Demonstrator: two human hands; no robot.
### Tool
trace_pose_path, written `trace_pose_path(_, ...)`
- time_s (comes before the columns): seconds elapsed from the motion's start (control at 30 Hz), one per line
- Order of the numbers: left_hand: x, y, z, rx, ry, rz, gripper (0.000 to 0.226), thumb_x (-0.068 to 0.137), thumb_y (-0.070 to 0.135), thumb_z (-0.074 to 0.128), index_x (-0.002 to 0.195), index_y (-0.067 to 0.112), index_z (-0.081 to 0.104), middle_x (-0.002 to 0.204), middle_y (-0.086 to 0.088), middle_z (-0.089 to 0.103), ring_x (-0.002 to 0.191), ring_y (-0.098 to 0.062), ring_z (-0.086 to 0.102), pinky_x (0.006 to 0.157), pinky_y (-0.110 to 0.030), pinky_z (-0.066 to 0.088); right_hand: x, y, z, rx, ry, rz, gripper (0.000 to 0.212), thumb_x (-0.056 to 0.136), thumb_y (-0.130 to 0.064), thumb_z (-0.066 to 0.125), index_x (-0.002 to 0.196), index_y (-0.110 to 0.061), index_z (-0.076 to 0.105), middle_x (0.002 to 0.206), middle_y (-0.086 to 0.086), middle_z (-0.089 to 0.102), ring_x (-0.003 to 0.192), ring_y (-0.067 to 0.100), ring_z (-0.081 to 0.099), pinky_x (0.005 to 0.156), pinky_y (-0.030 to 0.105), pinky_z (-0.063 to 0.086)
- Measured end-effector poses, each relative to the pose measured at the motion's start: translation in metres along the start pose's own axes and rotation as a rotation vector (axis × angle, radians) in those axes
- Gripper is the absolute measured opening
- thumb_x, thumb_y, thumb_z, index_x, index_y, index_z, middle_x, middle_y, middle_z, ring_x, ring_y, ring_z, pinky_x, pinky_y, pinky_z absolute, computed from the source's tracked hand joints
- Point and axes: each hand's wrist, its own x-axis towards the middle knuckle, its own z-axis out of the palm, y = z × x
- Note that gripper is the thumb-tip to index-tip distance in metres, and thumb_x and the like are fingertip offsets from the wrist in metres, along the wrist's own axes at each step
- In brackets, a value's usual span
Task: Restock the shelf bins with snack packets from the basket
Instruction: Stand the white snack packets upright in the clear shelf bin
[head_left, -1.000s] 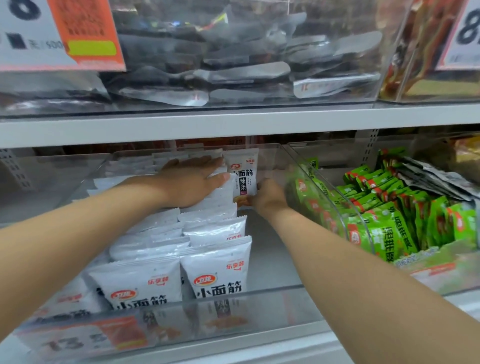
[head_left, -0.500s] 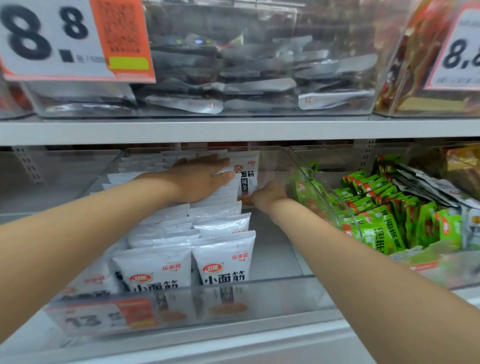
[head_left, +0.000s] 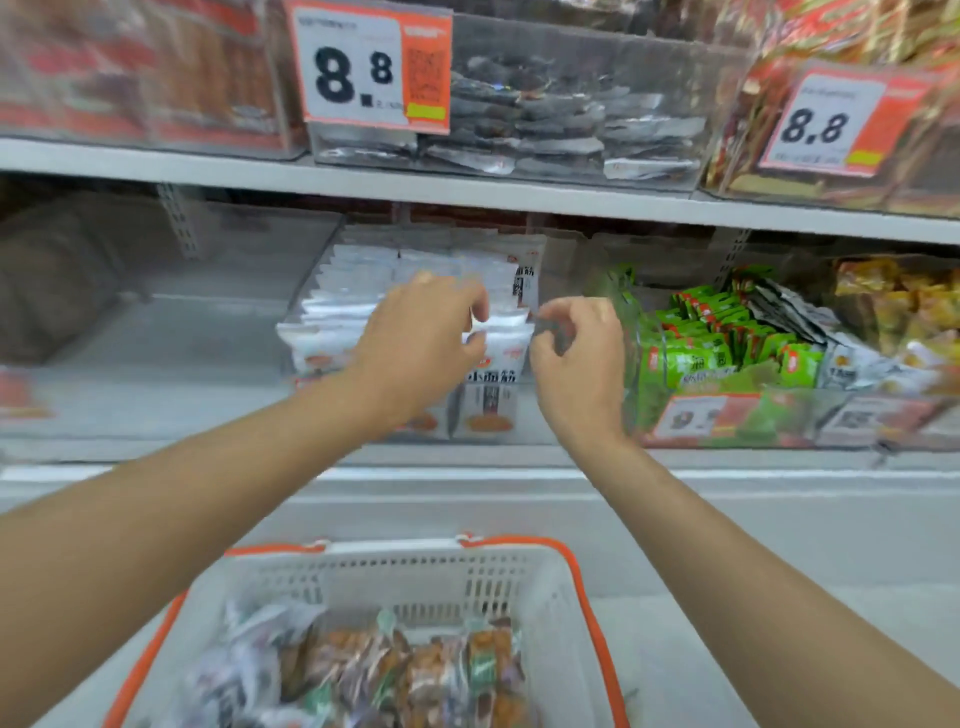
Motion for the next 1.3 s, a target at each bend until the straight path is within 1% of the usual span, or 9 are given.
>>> trace_pose_path(0.13,-0.07,-0.003,0.004,0.002,-0.05,-0.026,0.006,0.084,0.025,0.057,0.085,0.028,0.051,0.085,0.003,0.062,0.089,-0.023,0.057,0.072,-0.039,0.048,-0.062,-0.013,0.006,0.08,-0.126,0.064,0.02,0.078,0.002,0.059,0.088,-0.016,0.062,0.092,-0.004,0.049,0.068,0.006,0.046,0.07,0.023,0.04)
trace_pose_path(0.43,-0.207,-0.094,0.084,0.042,-0.794,-0.399,0.01,0.091,0.024,0.055,0.1,0.022,0.055,0.099,0.003,0.06,0.083,-0.017,0.056,0.064,-0.029,0.04,-0.205,0.047,0.063,-0.185,-1.067,0.46,0.014,0.091,-0.006,0.054,0.094,-0.009,0.068,0.096,0.003,0.065,0.093,0.023,0.061,0.086,0.036,0.05)
trace_pose_path(0.57,-0.253,-0.13,0.112,0.174,-1.138,-0.342,0.024,0.09,0.015,0.054,0.114,0.012,0.059,0.11,-0.007,0.065,0.093,-0.021,0.058,0.074,-0.031,0.048,-0.246,0.073,0.067,-0.303,-1.364,0.511,0.024,0.093,-0.006,0.047,0.087,0.002,0.069,0.088,0.016,0.068,0.082,0.031,0.066,0.074,0.037,0.056)
trace_pose_path(0.67,-0.274,-0.129,0.126,0.093,-1.447,-0.351,0.024,0.098,0.03,0.045,0.107,0.011,0.057,0.112,-0.009,0.061,0.098,-0.025,0.057,0.086,-0.035,0.048,-0.253,0.081,0.07,-0.377,-1.475,0.478,0.026,0.094,-0.008,0.048,0.103,0.003,0.07,0.105,0.019,0.07,0.091,0.032,0.068,0.064,0.03,0.048)
trace_pose_path(0.8,-0.28,-0.111,0.13,-0.032,-1.632,-0.48,0.06,0.079,0.074,0.056,0.079,0.014,0.056,0.069,0.004,0.048,0.064,-0.015,0.043,0.071,-0.028,0.043,-0.252,0.081,0.073,-0.354,-1.482,0.464,0.028,0.094,-0.011,0.048,0.103,0.004,0.069,0.111,0.023,0.068,0.09,0.035,0.069,0.072,0.04,0.056)
trace_pose_path(0.9,-0.286,-0.111,0.127,0.024,-1.829,-0.331,0.046,0.069,0.06,0.078,0.091,0.02,0.068,0.095,0.004,0.063,0.081,-0.017,0.056,0.077,-0.031,0.051,-0.255,0.078,0.072,-0.374,-1.487,0.435,0.03,0.095,-0.01,0.046,0.108,0.005,0.067,0.113,0.025,0.066,0.08,0.036,0.066,0.067,0.039,0.054)
trace_pose_path(1.0,-0.294,-0.122,0.13,0.011,-1.736,-0.286,0.021,0.07,0.037,0.086,0.081,0.023,0.076,0.099,0.003,0.072,0.099,-0.021,0.067,0.088,-0.039,0.057,-0.258,0.071,0.07,-0.383,-1.5,0.403,0.028,0.095,-0.007,0.046,0.108,0.003,0.069,0.114,0.022,0.067,0.084,0.03,0.067,0.071,0.034,0.053)
trace_pose_path(1.17,-0.283,-0.123,0.126,-0.06,-1.436,-0.213,0.011,0.083,0.028,0.076,0.074,0.021,0.073,0.072,0.003,0.067,0.071,-0.016,0.061,0.072,-0.027,0.051,-0.259,0.06,0.064,-0.362,-1.531,0.38,0.026,0.095,-0.01,0.048,0.1,-0.004,0.073,0.116,0.013,0.069,0.102,0.027,0.066,0.088,0.038,0.055)
trace_pose_path(1.3,-0.249,-0.115,0.099,-0.205,-1.116,-0.447,0.016,0.091,0.024,0.066,0.087,0.01,0.073,0.086,0.0,0.07,0.07,-0.012,0.066,0.072,-0.03,0.058,-0.239,0.032,0.05,-0.246,-1.488,0.413,0.035,0.093,-0.007,0.053,0.127,-0.011,0.057,0.13,0.01,0.057,0.103,0.026,0.063,0.079,0.036,0.053)
